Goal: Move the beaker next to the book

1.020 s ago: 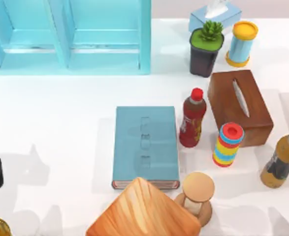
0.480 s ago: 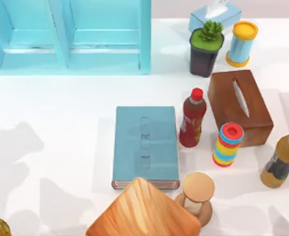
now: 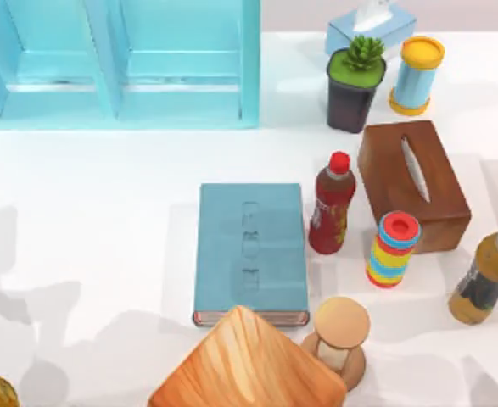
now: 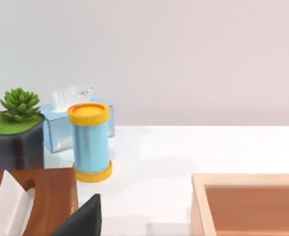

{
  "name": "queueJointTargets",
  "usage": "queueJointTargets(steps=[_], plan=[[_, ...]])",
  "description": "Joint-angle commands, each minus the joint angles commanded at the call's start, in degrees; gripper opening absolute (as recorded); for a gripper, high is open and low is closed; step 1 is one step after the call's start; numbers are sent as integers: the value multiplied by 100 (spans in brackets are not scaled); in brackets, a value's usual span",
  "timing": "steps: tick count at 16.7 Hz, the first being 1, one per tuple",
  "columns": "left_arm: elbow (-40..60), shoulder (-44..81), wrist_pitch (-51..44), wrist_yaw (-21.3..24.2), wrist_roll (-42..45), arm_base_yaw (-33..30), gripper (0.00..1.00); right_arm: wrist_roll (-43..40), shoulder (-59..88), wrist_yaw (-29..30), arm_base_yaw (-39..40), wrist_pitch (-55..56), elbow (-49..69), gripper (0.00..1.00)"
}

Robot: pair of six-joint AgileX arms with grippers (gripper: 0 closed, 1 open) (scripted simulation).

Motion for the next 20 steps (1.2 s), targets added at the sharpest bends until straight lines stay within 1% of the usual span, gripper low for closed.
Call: queueJointTargets(steps=[3,5,10,14,20], plan=[[599,664,-661,37,1264,646,100,0,0,0,0,0,0,100],[910,980,-1017,67,1951,1044,100,0,0,0,0,0,0,100],[1421,1408,-1640,150,3180,1889,100,0,0,0,0,0,0,100],[1581,1496,-1863,193,3632,2255,100,0,0,0,0,0,0,100],[1571,1479,-1861,191,3646,2249,100,0,0,0,0,0,0,100]])
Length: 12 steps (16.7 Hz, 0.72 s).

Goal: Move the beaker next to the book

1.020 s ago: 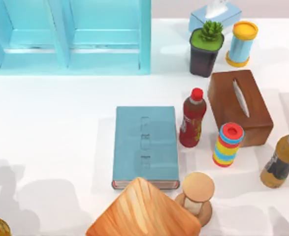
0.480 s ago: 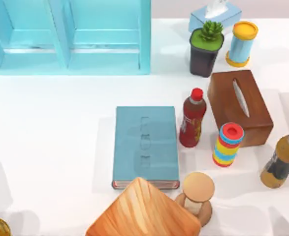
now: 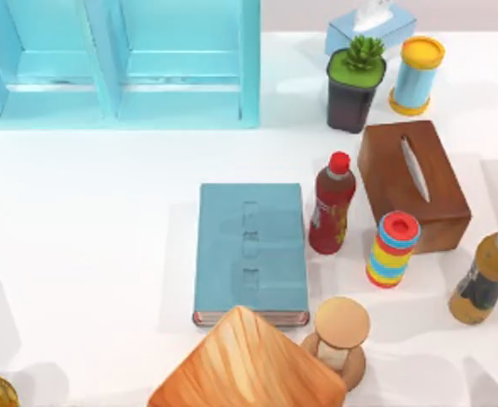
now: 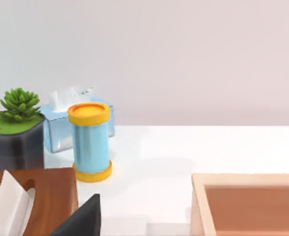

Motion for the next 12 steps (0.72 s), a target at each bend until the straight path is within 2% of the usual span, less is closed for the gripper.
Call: queueJointTargets(steps=[4,9,12], plan=[[-323,128,407,4,-10,11,100,0,0,0,0,0,0,100],[-1233,528,1805,5,15,30,100,0,0,0,0,0,0,100],[-1594,687,2272,5,36,43,100,0,0,0,0,0,0,100]])
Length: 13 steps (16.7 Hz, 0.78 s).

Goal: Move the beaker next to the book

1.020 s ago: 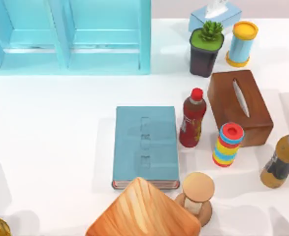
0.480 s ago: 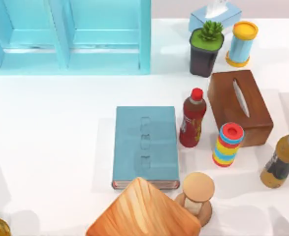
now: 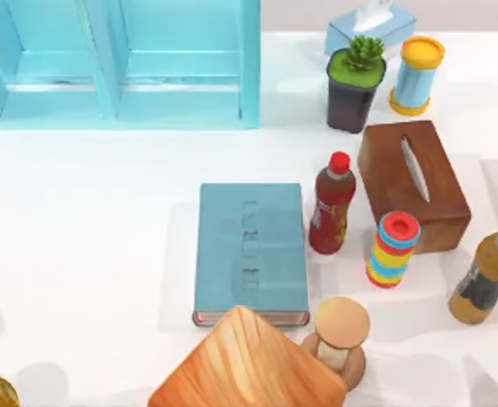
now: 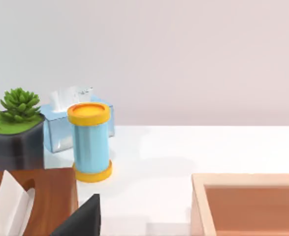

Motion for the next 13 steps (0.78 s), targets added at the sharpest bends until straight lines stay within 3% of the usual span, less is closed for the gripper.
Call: queueJointTargets(steps=[4,13], plan=[[-28,11,32,0,1,1,100,0,0,0,0,0,0,100],[-28,11,32,0,1,1,32,0,0,0,0,0,0,100]])
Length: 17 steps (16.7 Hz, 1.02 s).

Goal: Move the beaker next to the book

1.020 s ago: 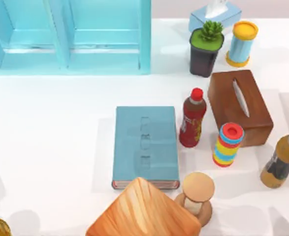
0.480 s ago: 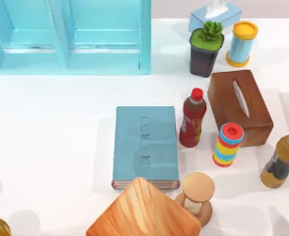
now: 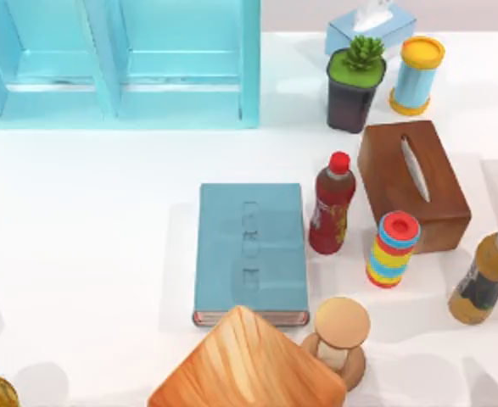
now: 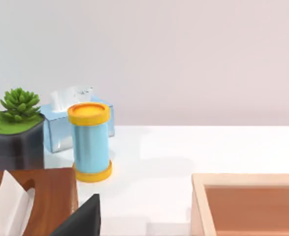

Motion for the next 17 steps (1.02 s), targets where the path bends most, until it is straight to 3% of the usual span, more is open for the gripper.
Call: queueJointTargets(steps=[4,5,17], plan=[[0,0,0,0,0,0,2,0,0,0,0,0,0,100],[0,0,0,0,0,0,0,0,0,0,0,0,0,100],[255,-137,-363,13,17,-4,0,0,0,0,0,0,0,100]])
